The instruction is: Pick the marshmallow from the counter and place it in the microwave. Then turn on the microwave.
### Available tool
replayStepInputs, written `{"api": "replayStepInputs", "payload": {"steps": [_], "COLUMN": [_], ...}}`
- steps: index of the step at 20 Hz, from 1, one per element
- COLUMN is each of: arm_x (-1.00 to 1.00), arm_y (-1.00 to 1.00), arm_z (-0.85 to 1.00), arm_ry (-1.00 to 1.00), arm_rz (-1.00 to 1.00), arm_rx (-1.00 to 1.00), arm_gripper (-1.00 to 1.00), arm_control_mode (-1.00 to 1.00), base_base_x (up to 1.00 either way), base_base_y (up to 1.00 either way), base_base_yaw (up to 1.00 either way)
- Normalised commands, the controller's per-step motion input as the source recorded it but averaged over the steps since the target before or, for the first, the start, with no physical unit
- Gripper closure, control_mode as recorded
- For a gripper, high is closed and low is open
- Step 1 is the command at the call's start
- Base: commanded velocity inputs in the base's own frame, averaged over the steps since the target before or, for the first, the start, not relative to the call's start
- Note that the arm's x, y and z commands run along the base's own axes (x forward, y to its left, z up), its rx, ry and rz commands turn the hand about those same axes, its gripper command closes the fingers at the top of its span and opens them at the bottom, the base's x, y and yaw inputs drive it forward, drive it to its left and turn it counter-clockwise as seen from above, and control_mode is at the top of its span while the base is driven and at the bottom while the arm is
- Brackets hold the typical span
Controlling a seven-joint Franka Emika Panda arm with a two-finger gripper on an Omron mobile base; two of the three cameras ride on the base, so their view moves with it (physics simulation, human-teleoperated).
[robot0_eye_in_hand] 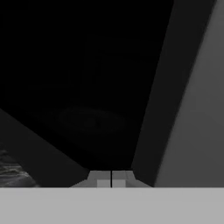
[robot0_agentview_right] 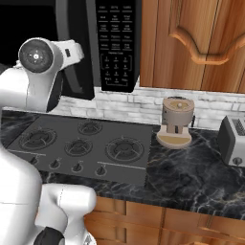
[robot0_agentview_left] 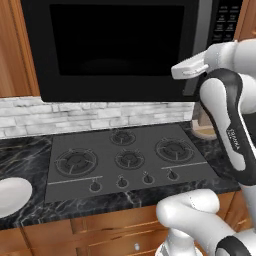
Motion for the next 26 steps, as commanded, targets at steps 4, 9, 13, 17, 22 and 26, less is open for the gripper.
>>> {"api": "replayStepInputs", "payload": {"steps": [4,9,13,17,22,26], "arm_x": [0.17,0.39,0.49,0.38,0.12,0.04], "arm_y": [0.0,0.0,0.0,0.01,0.03,0.07], "arm_z": [0.0,0.08,0.11,0.04,0.0,0.0], "arm_ry": [0.07,0.11,0.09,0.05,0.0,0.0], "arm_rz": [0.19,0.1,0.04,0.02,0.0,0.0], "arm_rx": [0.08,0.07,0.06,0.03,0.0,0.0], "arm_gripper": [1.0,1.0,1.0,1.0,1.0,1.0], "arm_control_mode": [-1.0,-1.0,-1.0,-1.0,-1.0,-1.0], "base_base_x": [0.0,0.0,0.0,0.0,0.0,0.0], "base_base_y": [0.0,0.0,0.0,0.0,0.0,0.0], "base_base_yaw": [0.0,0.0,0.0,0.0,0.0,0.0]}}
